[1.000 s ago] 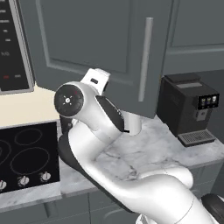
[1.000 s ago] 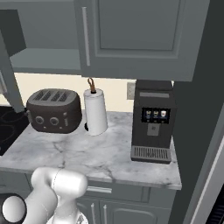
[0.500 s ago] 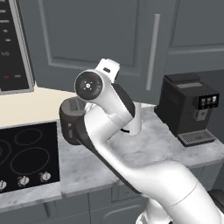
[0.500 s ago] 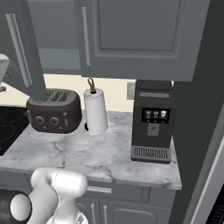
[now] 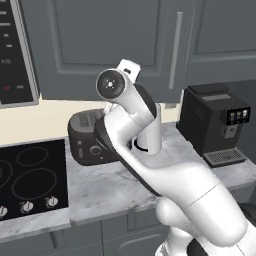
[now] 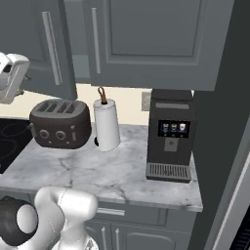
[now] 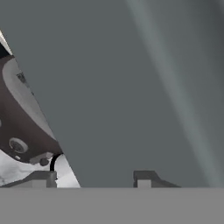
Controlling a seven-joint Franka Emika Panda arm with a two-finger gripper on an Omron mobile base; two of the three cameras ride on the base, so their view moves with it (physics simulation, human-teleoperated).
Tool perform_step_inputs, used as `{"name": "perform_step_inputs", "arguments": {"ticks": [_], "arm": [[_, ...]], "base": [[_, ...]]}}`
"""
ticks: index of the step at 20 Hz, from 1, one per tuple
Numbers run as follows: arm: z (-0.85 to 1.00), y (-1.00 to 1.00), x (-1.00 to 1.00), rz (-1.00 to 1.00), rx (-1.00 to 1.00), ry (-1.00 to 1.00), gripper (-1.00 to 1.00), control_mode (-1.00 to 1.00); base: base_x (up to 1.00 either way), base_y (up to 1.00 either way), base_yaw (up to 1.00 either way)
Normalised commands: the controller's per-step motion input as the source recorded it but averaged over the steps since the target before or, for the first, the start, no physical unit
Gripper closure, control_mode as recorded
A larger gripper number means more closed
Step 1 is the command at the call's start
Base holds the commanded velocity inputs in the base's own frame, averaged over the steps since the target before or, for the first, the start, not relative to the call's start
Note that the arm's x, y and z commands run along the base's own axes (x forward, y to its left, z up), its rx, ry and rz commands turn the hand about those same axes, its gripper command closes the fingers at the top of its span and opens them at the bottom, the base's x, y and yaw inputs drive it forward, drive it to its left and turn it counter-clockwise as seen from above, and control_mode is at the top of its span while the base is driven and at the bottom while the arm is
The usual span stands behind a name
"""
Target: Close all open cabinet doors.
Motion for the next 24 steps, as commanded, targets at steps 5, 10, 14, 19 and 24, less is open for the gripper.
{"name": "perform_step_inputs", "arguments": {"ticks": [5,10,14,19,24], "arm": [[0.0,-0.23,0.81,0.0,0.0,0.02,-1.0,-1.0],[0.0,-0.16,0.82,0.0,0.0,0.03,-1.0,-1.0],[-0.03,-0.11,0.78,0.0,0.0,0.05,-1.0,-1.0],[-0.07,-0.03,0.56,0.0,0.0,0.06,-1.0,-1.0],[-0.12,0.0,0.32,0.0,0.0,0.06,-1.0,-1.0]], "base": [[0.0,0.0,0.0],[0.0,0.0,0.0],[0.0,0.0,0.0],[0.0,0.0,0.0],[0.0,0.0,0.0]]}}
